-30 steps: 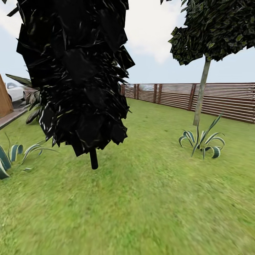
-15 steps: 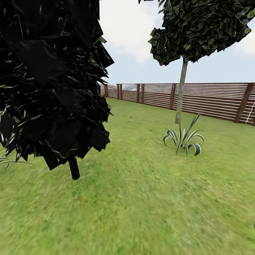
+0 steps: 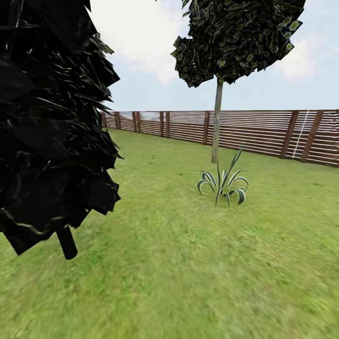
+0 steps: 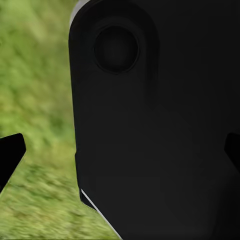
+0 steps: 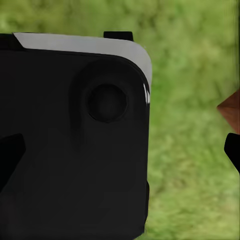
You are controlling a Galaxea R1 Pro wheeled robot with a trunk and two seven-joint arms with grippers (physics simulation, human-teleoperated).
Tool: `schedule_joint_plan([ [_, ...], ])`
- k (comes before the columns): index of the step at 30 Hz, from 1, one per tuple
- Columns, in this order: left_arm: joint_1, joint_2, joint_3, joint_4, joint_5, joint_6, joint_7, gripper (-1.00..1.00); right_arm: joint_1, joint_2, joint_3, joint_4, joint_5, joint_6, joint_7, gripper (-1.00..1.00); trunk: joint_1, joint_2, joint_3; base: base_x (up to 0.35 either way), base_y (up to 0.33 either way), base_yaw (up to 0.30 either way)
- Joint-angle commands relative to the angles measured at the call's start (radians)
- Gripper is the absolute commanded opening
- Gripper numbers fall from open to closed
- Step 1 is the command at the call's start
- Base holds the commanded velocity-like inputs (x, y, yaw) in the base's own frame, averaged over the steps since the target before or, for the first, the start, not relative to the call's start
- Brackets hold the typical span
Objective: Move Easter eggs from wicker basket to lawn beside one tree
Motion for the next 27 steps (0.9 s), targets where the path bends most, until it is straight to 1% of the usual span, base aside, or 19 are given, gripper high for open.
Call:
schedule_joint_plan([
  [1, 0.001, 0.000, 0.000, -0.002, 0.000, 0.001, 0.000, 1.00, -0.001, 0.000, 0.000, 0.001, 0.001, 0.000, -0.001, 1.00, 0.001, 0.000, -0.001, 0.336, 0.000, -0.288],
  [27, 0.001, 0.000, 0.000, -0.002, 0.000, 0.001, 0.000, 1.00, -0.001, 0.000, 0.000, 0.001, 0.001, 0.000, -0.001, 1.00, 0.001, 0.000, -0.001, 0.336, 0.000, -0.293],
])
